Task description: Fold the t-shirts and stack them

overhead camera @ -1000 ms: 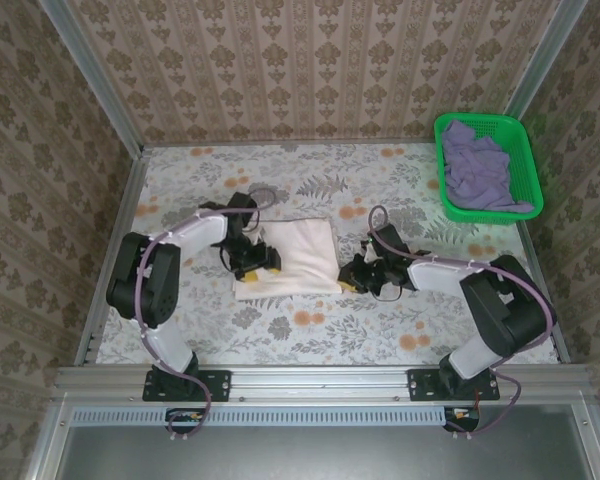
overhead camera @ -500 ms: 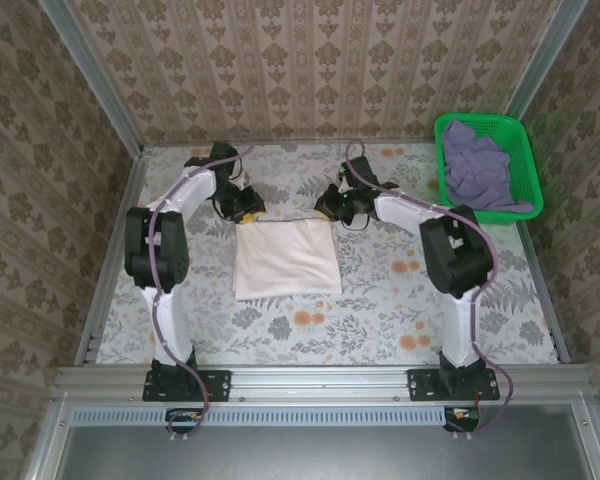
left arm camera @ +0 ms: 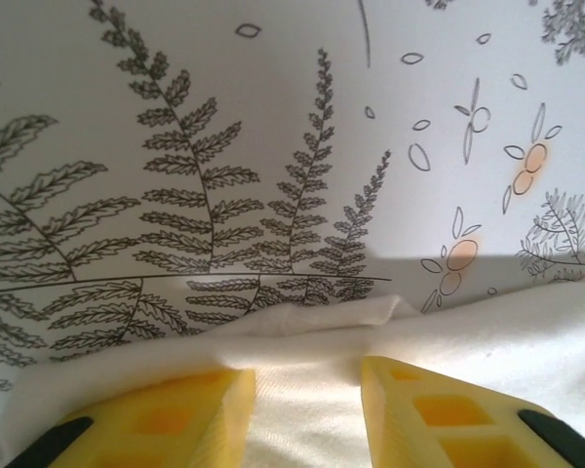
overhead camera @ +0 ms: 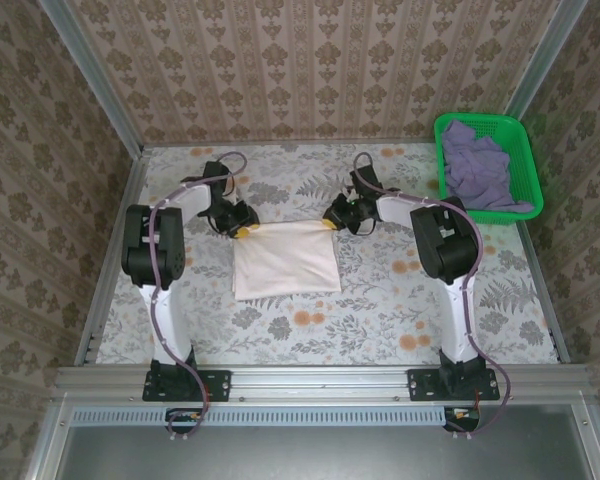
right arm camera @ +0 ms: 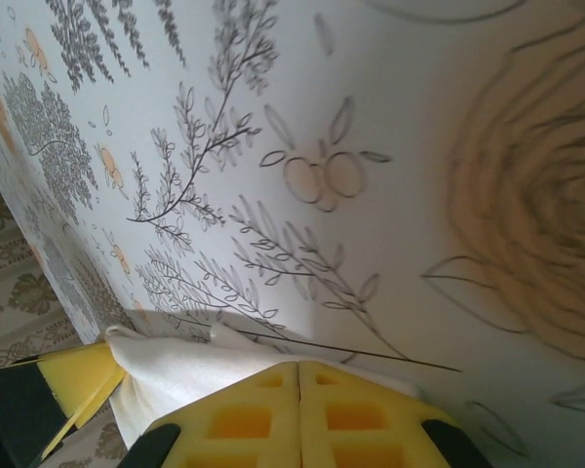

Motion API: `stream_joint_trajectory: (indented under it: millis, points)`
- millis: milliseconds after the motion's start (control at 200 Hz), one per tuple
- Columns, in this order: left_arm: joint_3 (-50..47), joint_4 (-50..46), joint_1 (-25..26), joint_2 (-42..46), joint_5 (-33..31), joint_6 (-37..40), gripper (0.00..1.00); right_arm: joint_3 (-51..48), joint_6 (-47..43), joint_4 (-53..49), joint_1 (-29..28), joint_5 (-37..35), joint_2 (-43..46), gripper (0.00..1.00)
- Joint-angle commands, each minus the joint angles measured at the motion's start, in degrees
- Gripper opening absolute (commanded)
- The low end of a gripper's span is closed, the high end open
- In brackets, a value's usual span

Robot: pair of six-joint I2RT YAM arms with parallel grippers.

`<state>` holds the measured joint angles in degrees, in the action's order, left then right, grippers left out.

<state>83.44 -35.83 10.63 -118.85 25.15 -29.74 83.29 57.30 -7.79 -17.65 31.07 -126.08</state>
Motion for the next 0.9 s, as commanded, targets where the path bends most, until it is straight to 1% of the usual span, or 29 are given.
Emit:
stream_joint_trajectory:
  millis: [0, 50, 115, 190, 250, 310, 380, 475, 515, 560, 635, 745, 770, 830, 895]
  points:
    - [-2.08, -2.87, -2.18, -0.87, -5.58, -0.5, 0.45, -4.06, 0.24, -3.11, 1.08, -2.41, 1.55, 0.11]
    - [-0.71, -3.35, -2.19, 0.25, -4.93, -0.36, 0.52, -4.78, 0.05, -2.03, 1.06, -2.5, 3.28, 0.14]
    - [1.19, -4.17, -2.19, 2.08, -3.7, -0.28, 0.66, -5.32, -0.26, -1.15, 1.08, -2.59, 5.53, 0.2]
    - [2.88, -4.59, -2.36, 5.04, -2.32, 0.01, 0.79, -5.97, -1.06, -0.67, 1.06, -2.34, 8.46, 0.27]
    - [3.48, -4.61, -2.93, 7.77, -1.11, -0.06, 0.87, -7.33, -2.01, -0.38, 0.8, -3.04, 11.43, 0.35]
    - [3.32, -5.13, -3.89, 10.37, 0.08, 0.44, 0.89, -9.21, -3.55, -0.75, 0.45, -3.92, 14.72, 0.41]
    - [2.06, -6.27, -5.25, 13.24, 0.6, 1.5, 0.91, -11.5, -5.1, -1.58, 0.04, -4.52, 17.8, 0.46]
    - [-2.89, -6.61, -7.55, 16.29, 1.02, 3.04, 0.91, -15.51, -5.88, -1.18, -0.2, -4.52, 21.77, 0.5]
    - [-5.04, -6.87, -8.36, 17.14, 1.46, 3.74, 0.89, -17.08, -6.09, -0.95, -0.36, -4.6, 23.24, 0.5]
    - [-7.26, -7.19, -8.94, 17.7, 1.91, 4.21, 0.86, -18.85, -6.31, -1.07, -0.42, -4.91, 25.02, 0.51]
    - [-10.56, -6.69, -8.63, 18.29, 3.12, 5.06, 0.83, -21.72, -6.79, -1.26, -0.4, -5.71, 28.25, 0.51]
    - [-14.77, -4.05, -7.33, 17.77, 2.78, 6.05, 0.78, -24.74, -8.43, -2.5, -0.3, -7.22, 33.17, 0.52]
    - [-15.22, -3.61, -7.13, 17.01, 2.38, 6.2, 0.77, -25.12, -8.88, -3.04, -0.31, -7.64, 34.27, 0.52]
    - [-15.29, -3.45, -6.61, 14.63, 1.6, 6.94, 0.71, -25.79, -10.01, -4.83, -0.14, -8.49, 36.53, 0.52]
    - [-14.9, -3.56, -5.63, 12.02, -0.18, 7.5, 0.67, -26.26, -11.06, -6.81, 0.21, -9.0, 38.69, 0.52]
